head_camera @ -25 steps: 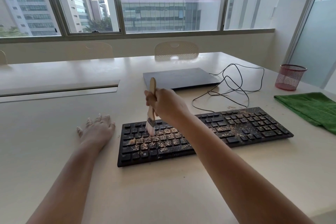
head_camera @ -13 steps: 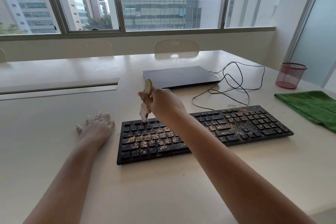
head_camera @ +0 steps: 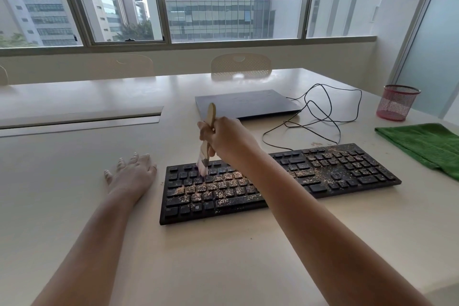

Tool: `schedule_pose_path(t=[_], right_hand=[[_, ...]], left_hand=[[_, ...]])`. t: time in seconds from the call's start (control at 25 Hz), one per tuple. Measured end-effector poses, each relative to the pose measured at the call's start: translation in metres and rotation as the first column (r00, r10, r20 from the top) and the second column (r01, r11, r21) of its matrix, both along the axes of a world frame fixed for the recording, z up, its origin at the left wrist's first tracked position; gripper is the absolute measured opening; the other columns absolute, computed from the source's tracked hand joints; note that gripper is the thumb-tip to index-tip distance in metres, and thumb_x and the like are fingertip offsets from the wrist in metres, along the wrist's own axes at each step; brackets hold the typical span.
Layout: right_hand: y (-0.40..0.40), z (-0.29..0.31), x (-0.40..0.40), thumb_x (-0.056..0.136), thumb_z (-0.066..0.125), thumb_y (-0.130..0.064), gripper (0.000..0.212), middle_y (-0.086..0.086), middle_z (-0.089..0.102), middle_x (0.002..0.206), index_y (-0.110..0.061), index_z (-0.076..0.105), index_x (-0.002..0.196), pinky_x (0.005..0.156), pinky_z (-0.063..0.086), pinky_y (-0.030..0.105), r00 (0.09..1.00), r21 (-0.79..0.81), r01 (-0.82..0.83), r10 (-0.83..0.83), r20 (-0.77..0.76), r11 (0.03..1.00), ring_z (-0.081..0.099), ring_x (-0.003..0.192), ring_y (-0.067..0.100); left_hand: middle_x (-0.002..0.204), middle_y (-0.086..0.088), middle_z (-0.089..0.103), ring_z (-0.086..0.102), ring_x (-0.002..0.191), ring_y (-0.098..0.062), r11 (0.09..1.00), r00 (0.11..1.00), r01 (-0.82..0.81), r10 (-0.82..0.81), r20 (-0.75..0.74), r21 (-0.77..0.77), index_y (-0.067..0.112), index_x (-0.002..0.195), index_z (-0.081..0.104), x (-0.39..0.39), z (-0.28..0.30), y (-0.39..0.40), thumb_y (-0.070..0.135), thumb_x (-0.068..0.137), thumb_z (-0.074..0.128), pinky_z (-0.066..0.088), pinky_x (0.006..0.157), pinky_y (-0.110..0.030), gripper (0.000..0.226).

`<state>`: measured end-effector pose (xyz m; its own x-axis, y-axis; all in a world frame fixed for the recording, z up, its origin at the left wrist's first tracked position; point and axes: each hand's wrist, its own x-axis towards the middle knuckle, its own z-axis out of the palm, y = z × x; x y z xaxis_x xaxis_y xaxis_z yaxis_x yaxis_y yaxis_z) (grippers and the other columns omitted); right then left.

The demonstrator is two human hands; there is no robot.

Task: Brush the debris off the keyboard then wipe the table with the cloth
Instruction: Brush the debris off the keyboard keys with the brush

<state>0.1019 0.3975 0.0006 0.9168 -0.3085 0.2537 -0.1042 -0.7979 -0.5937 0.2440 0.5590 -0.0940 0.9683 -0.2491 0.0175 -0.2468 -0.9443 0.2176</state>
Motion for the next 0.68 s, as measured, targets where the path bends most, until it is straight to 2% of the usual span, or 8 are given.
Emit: schedule_pose_path(t=[0.2, 0.36, 0.48, 0.56, 0.68], right_hand=[[-0.0017, -0.0009, 0.0000, 0.099, 0.035, -0.041, 0.045, 0.009, 0.070, 0.083, -0.007, 0.065, 0.102, 0.073, 0.057, 0.041, 0.999, -0.054, 0.038, -0.038, -0.013, 0.998, 0.067, 0.071, 0.024], [-0.0032, 0.0028, -0.0015, 0.097, 0.038, -0.043, 0.045, 0.009, 0.070, 0.085, -0.007, 0.062, 0.107, 0.069, 0.057, 0.038, 0.999, -0.072, 0.054, -0.054, 0.009, 0.996, 0.064, 0.065, 0.021], [-0.0053, 0.0030, -0.0020, 0.098, 0.037, -0.043, 0.046, 0.010, 0.070, 0.084, -0.006, 0.065, 0.100, 0.073, 0.057, 0.039, 0.997, -0.044, 0.054, -0.055, -0.045, 0.998, 0.067, 0.070, 0.023], [-0.0068, 0.0045, -0.0020, 0.098, 0.037, -0.042, 0.046, 0.009, 0.070, 0.083, -0.006, 0.066, 0.099, 0.073, 0.057, 0.039, 0.997, -0.037, 0.078, -0.079, -0.014, 0.996, 0.067, 0.071, 0.024], [-0.0051, 0.0031, -0.0003, 0.096, 0.039, -0.044, 0.046, 0.009, 0.070, 0.087, -0.007, 0.063, 0.107, 0.063, 0.054, 0.033, 0.998, -0.074, 0.067, -0.068, -0.005, 0.995, 0.058, 0.059, 0.017]], left_hand=[[0.158, 0.004, 0.010, 0.006, 0.146, -0.025, 1.000, 1.000, 0.001, -0.001, -0.003, -0.003, 0.028, 0.148, 0.022, 0.0012, -0.0004, -0.0007, 0.044, 0.099, 0.025, 0.003, 0.115, -0.052, 0.052], [0.158, 0.004, 0.010, 0.006, 0.146, -0.025, 1.000, 1.000, 0.001, -0.001, -0.007, -0.009, 0.028, 0.149, 0.021, 0.0008, -0.0001, -0.0003, 0.043, 0.100, 0.024, 0.003, 0.115, -0.053, 0.052], [0.158, 0.004, 0.010, 0.005, 0.146, -0.026, 1.000, 1.000, 0.001, -0.001, -0.009, -0.010, 0.028, 0.149, 0.021, 0.0004, 0.0002, -0.0005, 0.044, 0.100, 0.024, 0.002, 0.115, -0.054, 0.052], [0.159, 0.004, 0.010, 0.005, 0.146, -0.026, 1.000, 1.000, 0.003, -0.004, -0.008, -0.010, 0.027, 0.149, 0.021, 0.0006, 0.0006, -0.0006, 0.044, 0.099, 0.024, 0.002, 0.115, -0.054, 0.052], [0.159, 0.004, 0.010, 0.005, 0.146, -0.025, 1.000, 1.000, 0.002, -0.002, -0.007, -0.008, 0.028, 0.149, 0.021, 0.0004, 0.0009, -0.0005, 0.044, 0.100, 0.024, 0.002, 0.115, -0.053, 0.052]])
